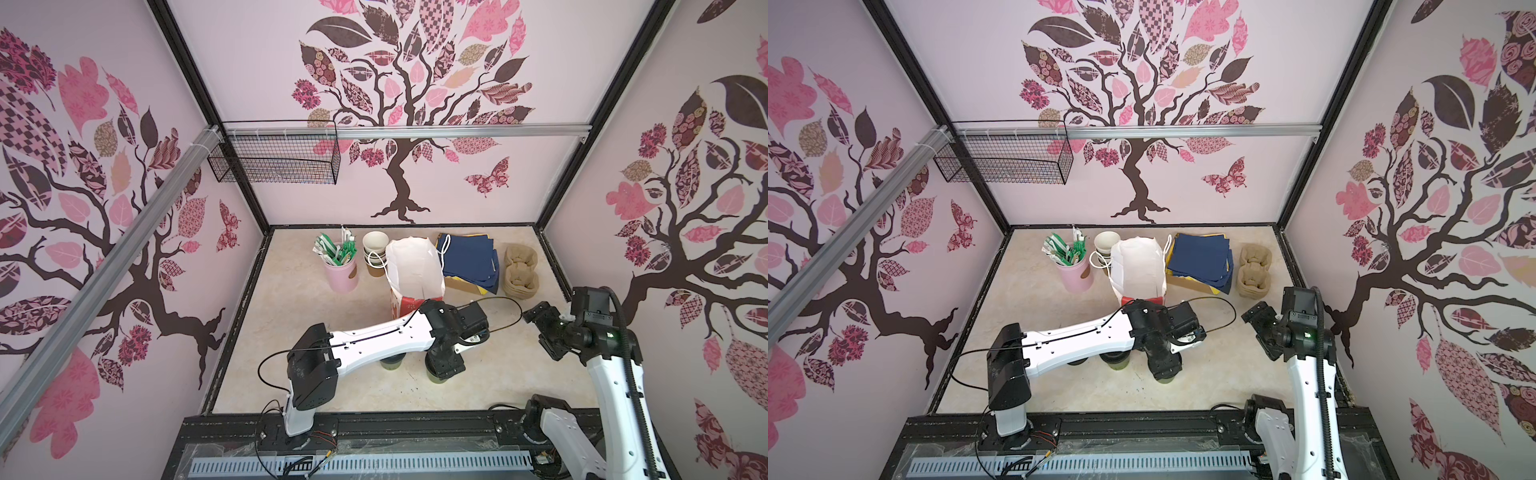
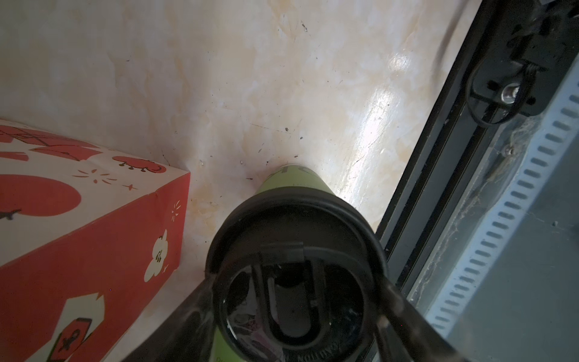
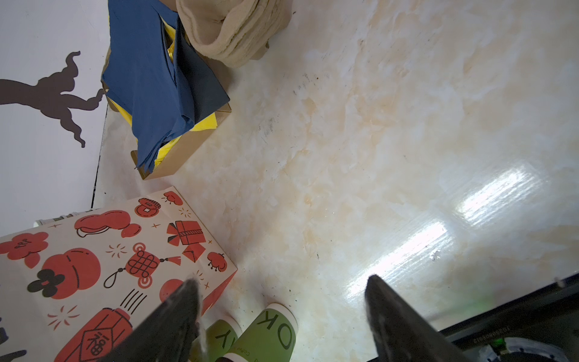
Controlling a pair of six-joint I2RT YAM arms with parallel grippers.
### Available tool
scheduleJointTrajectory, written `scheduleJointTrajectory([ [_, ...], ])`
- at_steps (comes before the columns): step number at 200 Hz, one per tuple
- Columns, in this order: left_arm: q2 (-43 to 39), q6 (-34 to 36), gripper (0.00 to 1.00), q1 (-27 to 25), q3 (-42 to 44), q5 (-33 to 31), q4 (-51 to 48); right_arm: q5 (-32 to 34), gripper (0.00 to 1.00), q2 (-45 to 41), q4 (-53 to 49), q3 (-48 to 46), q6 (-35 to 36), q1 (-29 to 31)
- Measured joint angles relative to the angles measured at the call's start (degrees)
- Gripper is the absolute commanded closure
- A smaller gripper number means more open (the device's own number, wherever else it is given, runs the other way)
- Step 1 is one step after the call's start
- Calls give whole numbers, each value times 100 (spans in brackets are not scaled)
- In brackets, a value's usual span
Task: Pack the takeout coffee
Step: 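Lower the black lid onto the green cup rim and press down with the left gripper, then open the left gripper off the lid while the right gripper nears the cups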
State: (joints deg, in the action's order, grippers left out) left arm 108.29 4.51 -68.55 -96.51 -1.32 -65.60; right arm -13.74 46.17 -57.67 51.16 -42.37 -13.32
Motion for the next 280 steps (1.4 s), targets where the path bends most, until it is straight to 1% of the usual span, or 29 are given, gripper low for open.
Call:
scheduleJointTrajectory([
  [48,-146,0,26,0,295,-98,321,-15,14,0,-9,0,35,0],
  [70,-229,4,28,0,420,-101,444,-177,14,-2,-59,0,162,0],
  [109,-356,44,30,0,623,-103,651,-811,15,-94,-251,-35,590,0],
  [146,-446,107,29,0,780,-103,822,-1408,16,-229,-444,-315,905,0],
  [177,-511,151,29,0,879,-96,949,-1943,16,-275,-461,-649,1049,13],
  [203,-577,157,27,0,988,-87,1082,-2352,16,-402,-481,-977,1104,79],
  [244,-697,177,24,0,1152,-81,1250,-2704,14,-546,-549,-1217,1165,138],
  [276,-815,177,24,0,1200,-87,1377,-2852,11,-516,-551,-1252,1231,278],
  [280,-848,177,24,0,1213,-79,1397,-2868,9,-505,-551,-1255,1244,306],
])
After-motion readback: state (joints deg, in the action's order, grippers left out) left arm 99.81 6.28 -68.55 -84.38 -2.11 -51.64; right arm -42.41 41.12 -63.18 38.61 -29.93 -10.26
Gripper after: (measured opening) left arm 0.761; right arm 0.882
